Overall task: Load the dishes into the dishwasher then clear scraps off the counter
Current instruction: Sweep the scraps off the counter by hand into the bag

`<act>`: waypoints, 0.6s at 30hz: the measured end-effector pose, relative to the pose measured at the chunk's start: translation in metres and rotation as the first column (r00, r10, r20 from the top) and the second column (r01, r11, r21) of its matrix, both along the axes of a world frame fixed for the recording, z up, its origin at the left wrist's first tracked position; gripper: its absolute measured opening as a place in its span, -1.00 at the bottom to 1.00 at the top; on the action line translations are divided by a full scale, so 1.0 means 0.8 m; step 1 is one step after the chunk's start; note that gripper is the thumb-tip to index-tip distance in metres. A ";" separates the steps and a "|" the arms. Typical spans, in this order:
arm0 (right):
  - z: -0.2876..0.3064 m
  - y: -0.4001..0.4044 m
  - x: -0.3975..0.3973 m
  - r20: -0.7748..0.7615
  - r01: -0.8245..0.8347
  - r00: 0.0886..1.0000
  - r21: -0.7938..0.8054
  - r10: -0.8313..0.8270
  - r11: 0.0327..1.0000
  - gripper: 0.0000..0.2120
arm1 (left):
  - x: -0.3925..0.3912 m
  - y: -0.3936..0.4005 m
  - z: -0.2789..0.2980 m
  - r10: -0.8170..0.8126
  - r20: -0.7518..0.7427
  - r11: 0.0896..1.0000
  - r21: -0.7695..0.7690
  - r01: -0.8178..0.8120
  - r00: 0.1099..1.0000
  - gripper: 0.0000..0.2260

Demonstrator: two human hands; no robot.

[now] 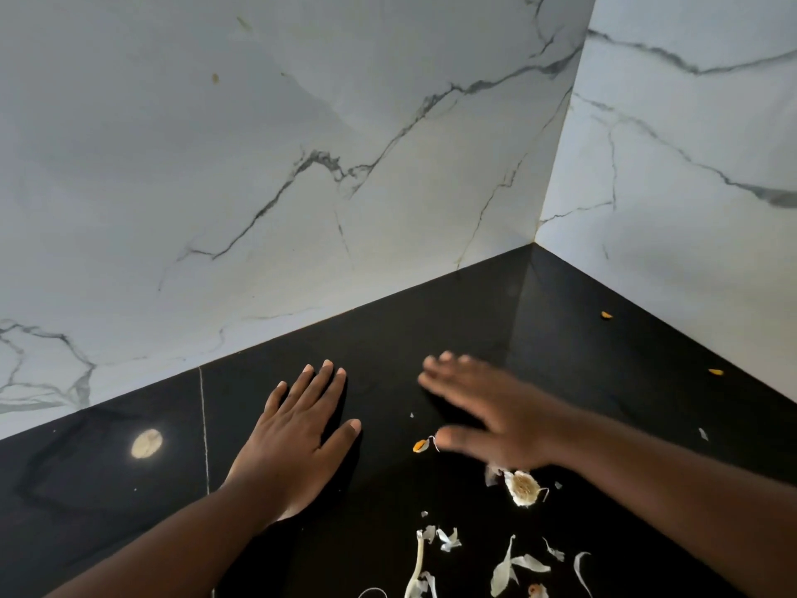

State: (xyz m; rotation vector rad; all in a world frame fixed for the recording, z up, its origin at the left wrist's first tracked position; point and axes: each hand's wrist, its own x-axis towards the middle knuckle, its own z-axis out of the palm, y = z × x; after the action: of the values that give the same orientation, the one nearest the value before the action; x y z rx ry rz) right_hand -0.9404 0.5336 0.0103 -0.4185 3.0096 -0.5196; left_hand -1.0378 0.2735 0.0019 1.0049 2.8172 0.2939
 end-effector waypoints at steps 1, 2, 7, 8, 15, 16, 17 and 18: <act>0.002 -0.022 0.010 0.011 -0.067 0.998 0.002 0.066 0.998 -0.15 | 0.001 0.000 0.000 0.001 -0.001 1.000 0.012 -0.001 1.000 -0.25; 0.002 -0.038 0.019 0.025 -0.116 0.993 -0.021 0.117 0.993 -0.24 | 0.001 0.001 0.000 0.001 -0.003 1.000 0.015 -0.001 1.000 -0.24; 0.007 -0.038 0.029 0.112 -0.079 0.982 -0.474 0.150 0.877 -0.49 | 0.000 0.000 0.000 -0.003 -0.006 1.000 0.005 0.003 1.000 -0.24; 0.008 -0.017 0.023 0.049 -0.030 0.997 -0.484 0.062 0.875 -0.49 | 0.000 0.001 0.001 -0.004 -0.005 1.000 0.006 0.004 1.000 -0.24; 0.007 0.202 0.022 -0.103 0.615 0.771 -0.135 -0.629 0.776 -0.42 | 0.000 0.000 -0.003 -0.005 -0.005 1.000 0.019 0.005 1.000 -0.25; 0.001 0.212 0.027 -0.065 0.645 0.753 -0.125 -0.655 0.754 -0.42 | -0.001 0.000 -0.003 -0.005 -0.005 1.000 0.018 0.005 1.000 -0.26; -0.005 0.213 0.028 -0.044 0.657 0.745 -0.122 -0.665 0.744 -0.40 | -0.001 0.000 -0.003 -0.005 -0.006 1.000 0.014 0.005 1.000 -0.26; -0.009 0.209 0.024 -0.036 0.656 0.748 -0.116 -0.663 0.746 -0.36 | -0.002 0.000 -0.003 -0.003 -0.008 1.000 0.013 0.003 1.000 -0.25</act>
State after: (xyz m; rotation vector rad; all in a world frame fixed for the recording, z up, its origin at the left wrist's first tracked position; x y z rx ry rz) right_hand -0.9216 0.7005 0.0032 0.6945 3.1430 -0.6903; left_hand -1.0396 0.2739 -0.0006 1.0155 2.8239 0.3093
